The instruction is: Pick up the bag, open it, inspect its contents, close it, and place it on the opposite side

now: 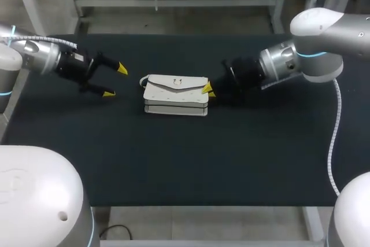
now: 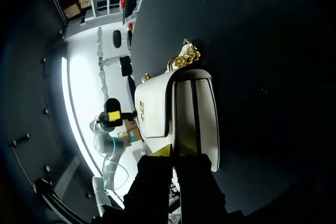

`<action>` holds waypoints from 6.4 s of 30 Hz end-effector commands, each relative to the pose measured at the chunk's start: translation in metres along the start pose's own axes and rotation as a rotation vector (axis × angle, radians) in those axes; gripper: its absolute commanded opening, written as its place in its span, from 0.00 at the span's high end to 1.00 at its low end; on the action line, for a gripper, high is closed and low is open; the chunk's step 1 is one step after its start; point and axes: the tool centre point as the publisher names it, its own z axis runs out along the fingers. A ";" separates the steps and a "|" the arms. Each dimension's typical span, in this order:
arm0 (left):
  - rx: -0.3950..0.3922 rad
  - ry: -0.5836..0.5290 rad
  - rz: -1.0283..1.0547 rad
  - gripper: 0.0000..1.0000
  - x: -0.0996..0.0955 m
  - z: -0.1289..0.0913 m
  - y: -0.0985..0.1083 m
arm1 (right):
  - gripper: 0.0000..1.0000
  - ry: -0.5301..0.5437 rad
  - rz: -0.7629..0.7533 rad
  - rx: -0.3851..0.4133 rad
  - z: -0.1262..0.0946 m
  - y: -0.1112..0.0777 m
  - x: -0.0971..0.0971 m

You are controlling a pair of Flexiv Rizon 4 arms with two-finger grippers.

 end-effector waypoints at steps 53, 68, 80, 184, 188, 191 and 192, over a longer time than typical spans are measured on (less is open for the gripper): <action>-0.142 -0.557 0.228 0.00 0.020 -0.039 -0.038 | 1.00 -0.066 -0.054 -0.023 -0.147 0.044 -0.033; -0.124 -0.621 0.249 0.00 0.013 -0.061 -0.054 | 1.00 -0.092 -0.080 -0.097 -0.248 0.093 -0.073; -0.131 -0.689 0.338 0.00 0.005 -0.081 -0.060 | 1.00 -0.086 -0.100 -0.142 -0.300 0.106 -0.086; -0.132 -0.863 0.364 0.00 0.002 -0.106 -0.056 | 0.00 -0.132 -0.107 -0.078 -0.506 0.203 -0.167; -0.132 -0.863 0.364 0.00 0.002 -0.106 -0.056 | 0.00 -0.149 -0.098 -0.113 -0.515 0.196 -0.163; -0.132 -0.863 0.364 0.00 0.002 -0.106 -0.056 | 0.00 -0.170 -0.105 -0.137 -0.521 0.187 -0.158; -0.132 -0.863 0.364 0.00 0.002 -0.106 -0.056 | 0.00 -0.186 -0.105 -0.147 -0.523 0.183 -0.156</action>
